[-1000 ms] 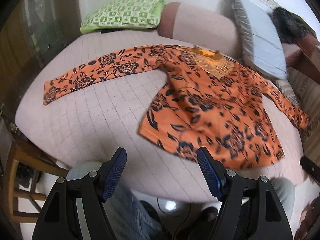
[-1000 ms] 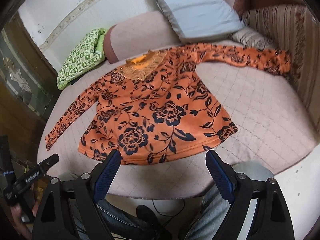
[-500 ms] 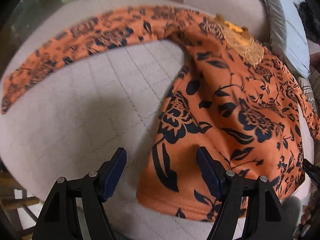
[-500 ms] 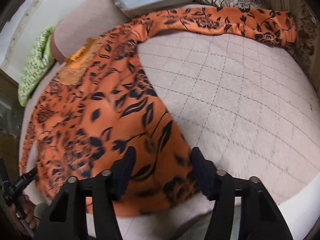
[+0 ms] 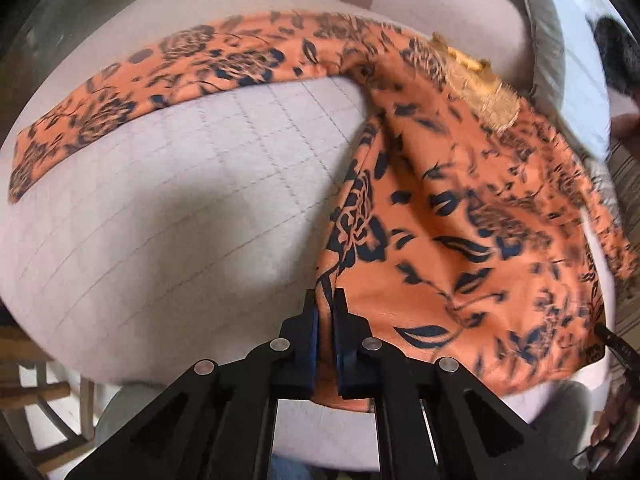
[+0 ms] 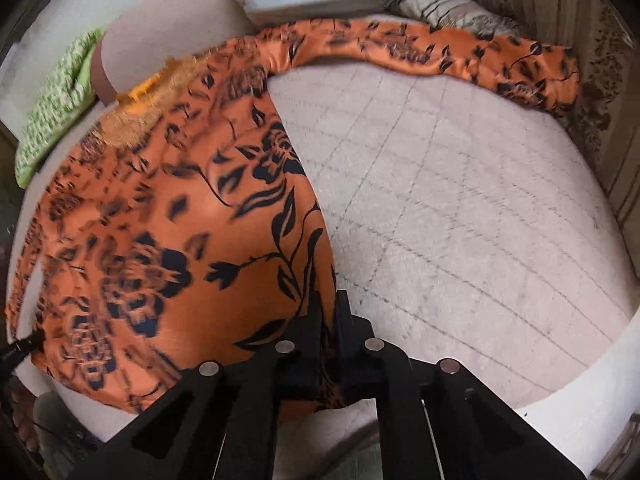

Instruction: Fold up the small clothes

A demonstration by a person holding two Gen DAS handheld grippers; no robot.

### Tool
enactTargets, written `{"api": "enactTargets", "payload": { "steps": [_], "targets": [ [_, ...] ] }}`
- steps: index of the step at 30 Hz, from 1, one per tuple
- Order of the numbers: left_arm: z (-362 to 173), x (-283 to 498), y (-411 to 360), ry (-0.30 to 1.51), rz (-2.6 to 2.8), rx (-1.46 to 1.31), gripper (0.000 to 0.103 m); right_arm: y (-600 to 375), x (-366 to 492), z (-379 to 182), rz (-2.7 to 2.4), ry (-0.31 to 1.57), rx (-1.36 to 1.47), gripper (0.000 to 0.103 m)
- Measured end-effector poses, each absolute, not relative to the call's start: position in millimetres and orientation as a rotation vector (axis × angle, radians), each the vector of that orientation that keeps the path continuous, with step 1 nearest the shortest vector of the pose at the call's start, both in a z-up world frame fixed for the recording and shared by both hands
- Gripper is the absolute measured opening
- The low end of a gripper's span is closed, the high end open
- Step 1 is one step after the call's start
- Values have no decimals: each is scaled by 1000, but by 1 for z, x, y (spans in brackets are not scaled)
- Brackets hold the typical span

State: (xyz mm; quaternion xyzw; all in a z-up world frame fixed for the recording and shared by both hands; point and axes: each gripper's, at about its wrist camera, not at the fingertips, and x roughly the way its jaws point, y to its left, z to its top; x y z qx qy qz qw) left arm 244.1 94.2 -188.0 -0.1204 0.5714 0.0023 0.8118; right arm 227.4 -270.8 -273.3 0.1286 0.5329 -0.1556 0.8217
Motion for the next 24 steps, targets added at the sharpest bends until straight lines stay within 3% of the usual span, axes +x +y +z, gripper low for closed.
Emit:
{"api": "enactTargets", "payload": {
  "steps": [8,15,20,22,23,24],
  "targets": [
    [-145,178,133,1159,26,-264,4,-269,181,-221,-317,1078,288,4],
    [-201,206,138,1293,133,-165,6,-276,193,-280,-331,1252,309,4],
    [-202,214,108,1245,138,-16,11,-280,191,-258,-280,1151,400,12],
    [-188,202,100,1199,153,1,20,-285,183,-231,-271,1074,387,28],
    [-175,193,93,1163,150,8,30,-286,177,-220,-269,1035,390,46],
    [-165,189,88,1130,144,5,40,-292,173,-206,-264,980,403,56]
  ]
}}
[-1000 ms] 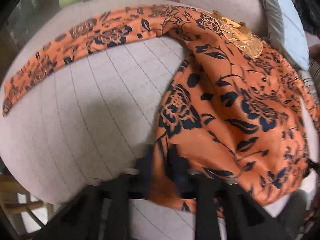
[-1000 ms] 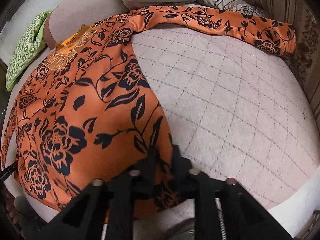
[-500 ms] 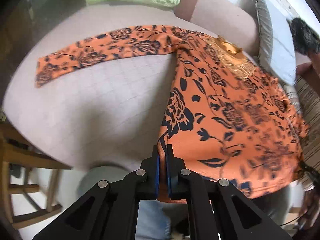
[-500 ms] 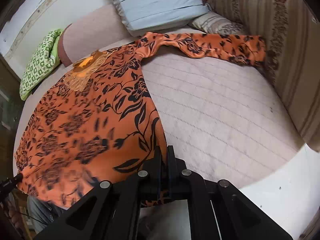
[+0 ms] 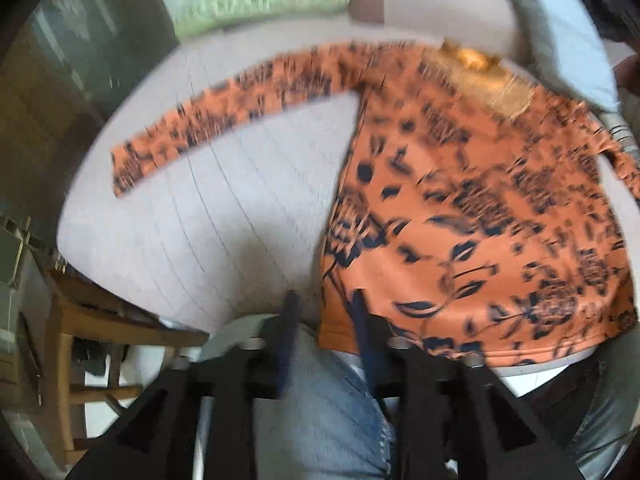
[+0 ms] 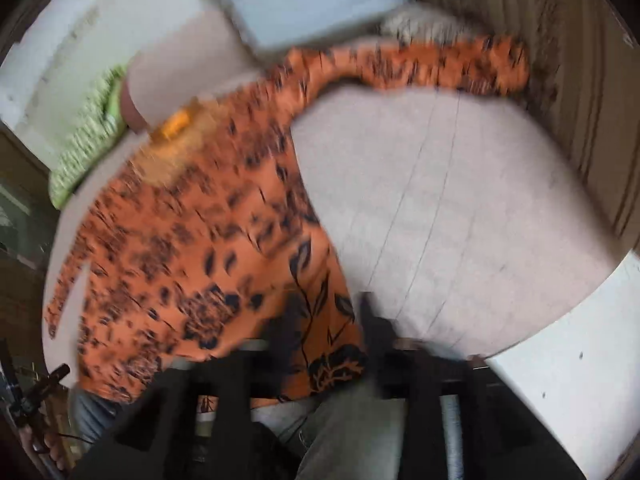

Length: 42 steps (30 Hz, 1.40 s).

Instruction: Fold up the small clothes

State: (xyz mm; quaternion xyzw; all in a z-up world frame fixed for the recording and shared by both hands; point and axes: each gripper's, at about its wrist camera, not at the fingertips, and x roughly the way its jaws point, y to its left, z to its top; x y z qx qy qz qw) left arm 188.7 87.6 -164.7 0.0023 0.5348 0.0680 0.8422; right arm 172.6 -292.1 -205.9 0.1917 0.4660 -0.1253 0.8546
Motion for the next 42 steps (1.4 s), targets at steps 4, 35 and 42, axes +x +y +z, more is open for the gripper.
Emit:
{"api": "enactTargets", "payload": {
  "steps": [4,35,42],
  "targets": [
    [-117,156,68,983,107,-63,60,-309,169,-190,-224,875,517,59],
    [-246,378,-139,1156,-359,-193,66,-593,313,-304,-805,652,923,23],
    [-238,362,-105,1145,-324,-273,65,-547,312,-248,-712,664,737,7]
  ]
}}
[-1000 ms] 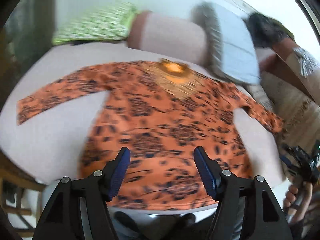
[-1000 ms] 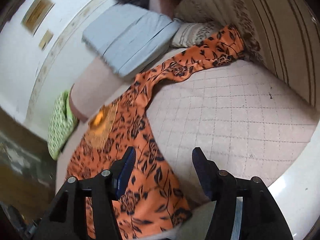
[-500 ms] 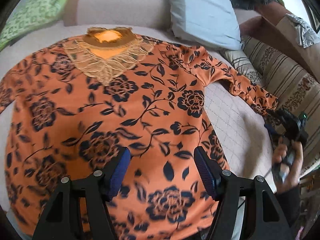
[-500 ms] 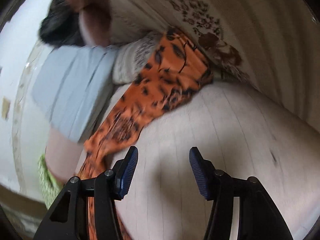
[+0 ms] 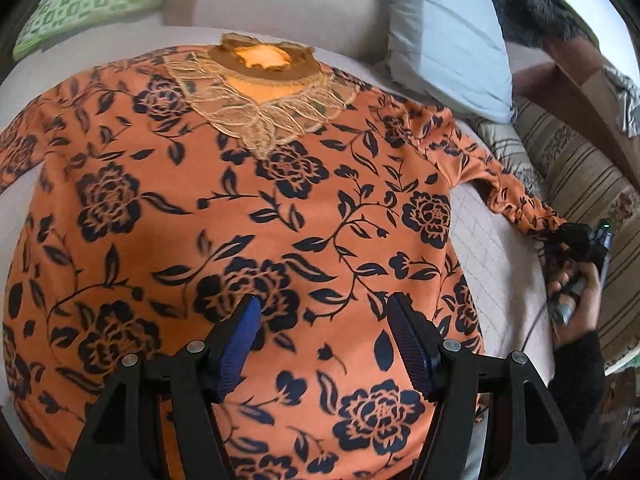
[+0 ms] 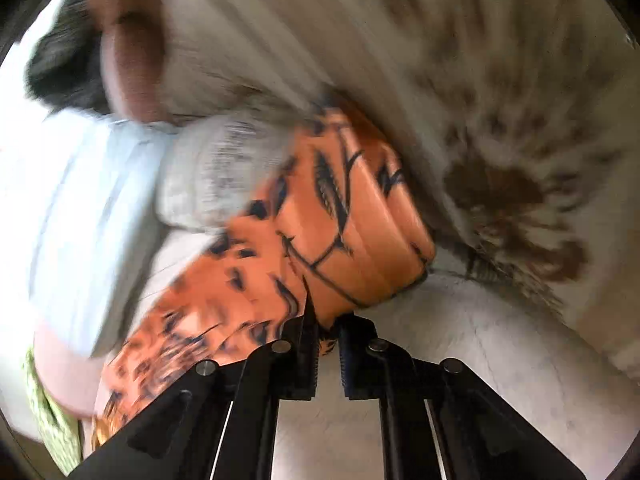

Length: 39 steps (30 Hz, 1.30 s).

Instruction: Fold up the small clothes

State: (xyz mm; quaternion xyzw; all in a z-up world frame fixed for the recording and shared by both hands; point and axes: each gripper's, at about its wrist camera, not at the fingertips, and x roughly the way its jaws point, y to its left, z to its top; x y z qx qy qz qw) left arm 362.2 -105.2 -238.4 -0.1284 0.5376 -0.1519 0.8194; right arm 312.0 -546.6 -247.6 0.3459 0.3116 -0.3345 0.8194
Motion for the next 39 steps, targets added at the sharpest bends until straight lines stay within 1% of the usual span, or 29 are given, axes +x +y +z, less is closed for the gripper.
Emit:
{"api": "enactTargets", "payload": {
  "steps": [4,6,9,11,13,15,18,21,22,24,26,28,30,31,33,39],
  "targets": [
    [-223,346,-79,1112,-307,-315,65,-447,305,-183,-596,607,402,7],
    [-217,339,-64,1102,-296,-339,65,-393,304,-161,-513,601,255,7],
    [-206,328,-40,1083,-277,-376,66,-304,296,-138,-331,594,89,8],
    [-201,321,-21,1070,-261,-392,66,-258,296,-136,-218,593,20,8],
    [-197,314,3,1052,-226,-413,66,-203,292,-141,-97,589,-70,8],
    [-197,308,25,1046,-185,-437,66,-160,297,-158,35,623,-121,8],
    [-206,302,59,1058,-97,-476,66,-111,303,-206,214,743,-93,10],
    [-218,302,78,1085,-57,-489,66,-77,307,-257,339,856,-101,15],
    [-222,304,81,1091,-51,-492,66,-70,308,-275,374,895,-111,16],
    [-231,308,91,1105,-40,-509,66,-67,309,-304,434,1000,-86,25],
    [-238,312,98,1115,-46,-545,66,-74,295,-311,440,1059,-29,29],
    [-241,313,103,1112,-54,-570,66,-94,286,-308,431,1071,23,34],
    [-240,314,108,1098,-74,-590,66,-121,279,-300,390,1054,94,54],
    [-241,314,109,1088,-84,-594,66,-133,279,-295,371,1051,134,57],
    [-242,314,113,1080,-103,-594,66,-158,292,-293,318,1058,229,59],
    [-268,313,100,1198,-220,-610,65,-241,346,-285,83,958,417,57]
  ]
}}
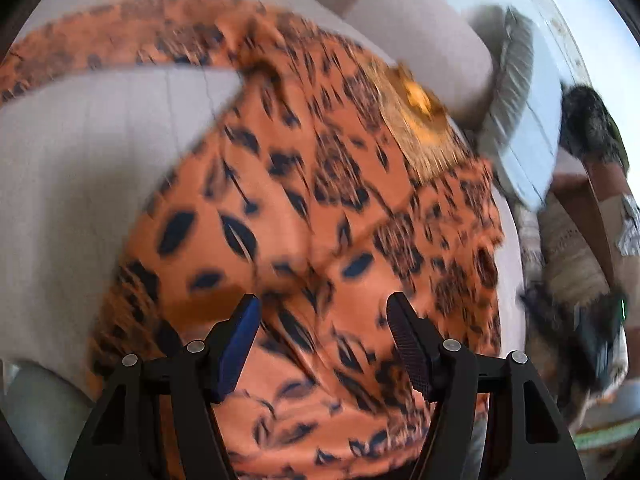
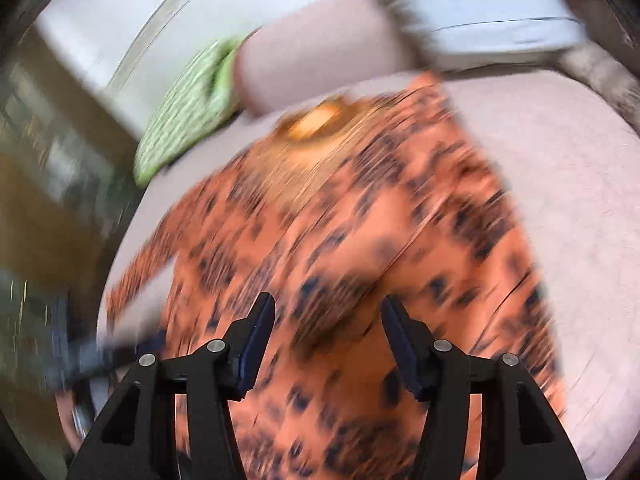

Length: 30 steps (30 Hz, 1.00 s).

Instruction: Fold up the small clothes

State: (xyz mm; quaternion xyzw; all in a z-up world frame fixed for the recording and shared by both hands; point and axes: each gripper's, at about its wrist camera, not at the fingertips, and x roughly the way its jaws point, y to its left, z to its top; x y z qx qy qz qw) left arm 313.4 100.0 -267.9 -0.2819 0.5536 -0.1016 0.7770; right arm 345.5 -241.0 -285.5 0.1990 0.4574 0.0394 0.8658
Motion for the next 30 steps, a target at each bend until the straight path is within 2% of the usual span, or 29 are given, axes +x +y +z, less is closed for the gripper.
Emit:
{"api": "enactTargets", "payload": {
  "steps": [3,7,10,13,14,15,16,22,27,30],
  "targets": [
    [-274,303,91,1235,-236,-574,64,-285,386,-303,20,987,564,53],
    [-278,303,83,1241,-223,-552,64,-314,421,-336,-19,1015,745,41],
    [-274,312,77,1237,-241,-557,61,-323,442,-353,-82,1006,794,39],
    [-284,318,64,1263,-217,-505,42,-334,452,-368,-155,1026,857,36],
    [-286,320,64,1263,-199,-482,26,-336,456,-368,-175,1030,835,27],
    [-287,321,67,1262,-172,-477,11,-338,457,-367,-192,1033,820,10],
    [-288,322,67,1262,-167,-489,7,-342,455,-364,-195,1028,831,9],
    [-256,306,88,1158,-242,-599,5,-348,431,-319,-176,939,738,7],
    [-280,316,96,1229,-237,-628,5,-364,442,-366,-220,1072,735,7],
    [-269,309,88,1212,-270,-574,8,-364,432,-355,-194,1003,748,8]
  ]
}}
